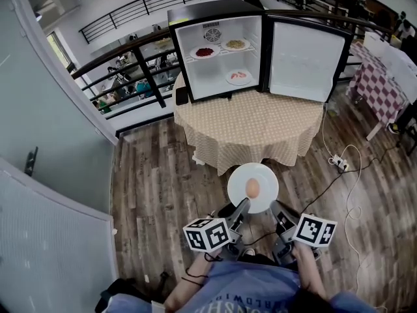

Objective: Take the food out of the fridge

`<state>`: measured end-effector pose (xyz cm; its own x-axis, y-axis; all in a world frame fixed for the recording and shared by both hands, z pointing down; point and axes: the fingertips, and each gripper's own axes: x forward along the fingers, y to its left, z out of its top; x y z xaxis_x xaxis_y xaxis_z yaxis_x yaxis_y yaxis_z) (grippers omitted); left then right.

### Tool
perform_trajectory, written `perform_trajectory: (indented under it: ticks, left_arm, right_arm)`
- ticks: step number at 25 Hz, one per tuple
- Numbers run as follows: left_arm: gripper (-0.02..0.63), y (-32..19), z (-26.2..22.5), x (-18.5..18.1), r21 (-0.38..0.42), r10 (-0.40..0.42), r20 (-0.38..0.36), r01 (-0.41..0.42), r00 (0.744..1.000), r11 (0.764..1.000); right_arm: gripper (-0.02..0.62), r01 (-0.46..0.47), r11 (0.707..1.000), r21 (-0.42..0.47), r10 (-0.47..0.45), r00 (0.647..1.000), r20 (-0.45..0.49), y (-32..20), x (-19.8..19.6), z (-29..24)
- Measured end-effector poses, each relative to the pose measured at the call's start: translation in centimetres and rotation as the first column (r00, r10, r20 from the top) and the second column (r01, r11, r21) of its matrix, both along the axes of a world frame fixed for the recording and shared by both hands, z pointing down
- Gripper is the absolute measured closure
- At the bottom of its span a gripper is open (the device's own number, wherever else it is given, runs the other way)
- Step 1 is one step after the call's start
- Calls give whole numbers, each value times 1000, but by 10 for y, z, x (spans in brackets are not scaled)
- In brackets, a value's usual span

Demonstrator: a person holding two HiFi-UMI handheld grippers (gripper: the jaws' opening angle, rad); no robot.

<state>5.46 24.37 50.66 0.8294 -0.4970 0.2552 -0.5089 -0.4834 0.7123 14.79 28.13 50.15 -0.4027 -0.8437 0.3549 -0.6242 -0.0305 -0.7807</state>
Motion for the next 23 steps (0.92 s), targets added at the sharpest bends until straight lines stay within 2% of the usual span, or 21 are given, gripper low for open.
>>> perform_trajectory:
  ticks: [7, 12, 23]
  left_arm:
    - [497, 5, -2, 3, 6, 13, -3, -13, 1000, 1000]
    - [497, 7, -5, 6, 20, 24, 0, -23, 1000, 1000]
    - [497, 0, -9, 10, 23, 28, -11, -27, 1000, 999]
  right_arm:
    - [557, -12, 1000, -6, 12, 1000, -22, 6, 5, 0]
    - [557, -20, 1000, 14, 20, 1000, 15, 8, 4, -3]
    - [557, -21, 1000, 16, 21, 1000, -6, 3, 11, -6]
